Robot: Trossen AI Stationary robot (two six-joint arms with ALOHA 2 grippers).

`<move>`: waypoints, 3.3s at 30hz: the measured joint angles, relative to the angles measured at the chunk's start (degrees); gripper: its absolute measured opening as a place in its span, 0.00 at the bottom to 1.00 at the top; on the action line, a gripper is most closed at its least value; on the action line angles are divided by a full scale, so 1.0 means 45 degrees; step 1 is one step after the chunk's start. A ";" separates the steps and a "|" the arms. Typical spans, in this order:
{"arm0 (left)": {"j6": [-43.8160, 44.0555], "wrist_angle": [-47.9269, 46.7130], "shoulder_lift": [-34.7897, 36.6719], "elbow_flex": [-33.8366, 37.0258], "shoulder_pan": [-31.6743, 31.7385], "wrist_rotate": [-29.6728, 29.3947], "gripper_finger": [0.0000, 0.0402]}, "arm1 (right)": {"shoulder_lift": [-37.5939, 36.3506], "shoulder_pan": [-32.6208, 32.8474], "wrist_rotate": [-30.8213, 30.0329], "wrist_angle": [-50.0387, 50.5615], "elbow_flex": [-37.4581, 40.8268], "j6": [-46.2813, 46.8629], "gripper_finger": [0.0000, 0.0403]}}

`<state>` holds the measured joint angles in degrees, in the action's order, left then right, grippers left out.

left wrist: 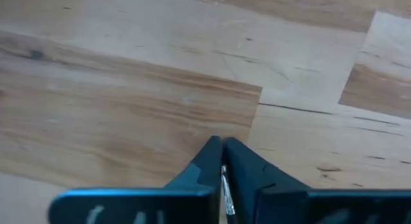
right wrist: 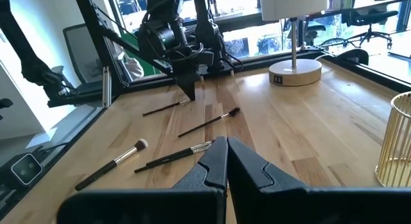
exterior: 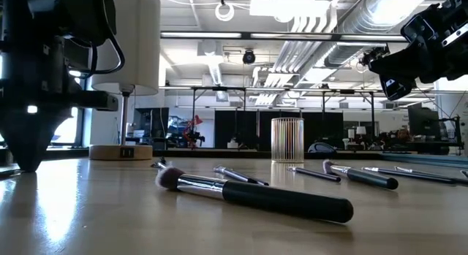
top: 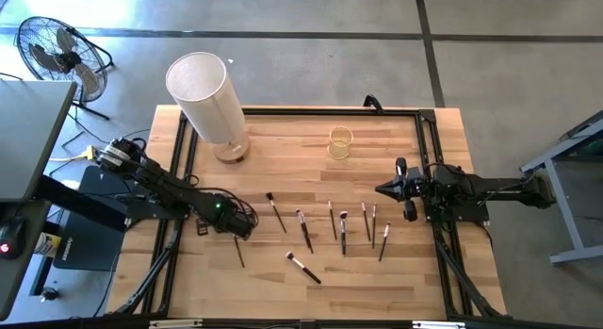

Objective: Put items in baskets/containers
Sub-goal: Put the silver eyeshadow brush into the yellow container

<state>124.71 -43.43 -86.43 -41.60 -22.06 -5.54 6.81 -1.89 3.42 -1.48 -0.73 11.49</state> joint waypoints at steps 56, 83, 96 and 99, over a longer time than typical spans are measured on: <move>-0.5681 -0.1848 -0.3036 -0.9670 0.0617 -0.8695 0.00 | -0.0012 0.0004 -0.0003 -0.0005 0.0000 0.0000 0.00; -1.7583 0.6264 -0.3036 -1.0802 0.6895 -0.4916 0.00 | -0.0010 0.0003 -0.0003 -0.0006 0.0000 0.0000 0.00; -1.8676 0.8004 -0.3826 -1.0802 0.8523 -0.2823 0.00 | -0.0012 0.0000 0.0000 -0.0010 0.0000 0.0000 0.00; -1.8671 0.8210 -0.4086 -1.0799 0.8672 -0.2418 0.00 | -0.0010 0.0005 -0.0001 -0.0010 0.0000 0.0000 0.00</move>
<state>40.69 -6.49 -104.82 -90.20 16.96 -16.42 6.76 -1.87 3.42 -1.52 -0.73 11.49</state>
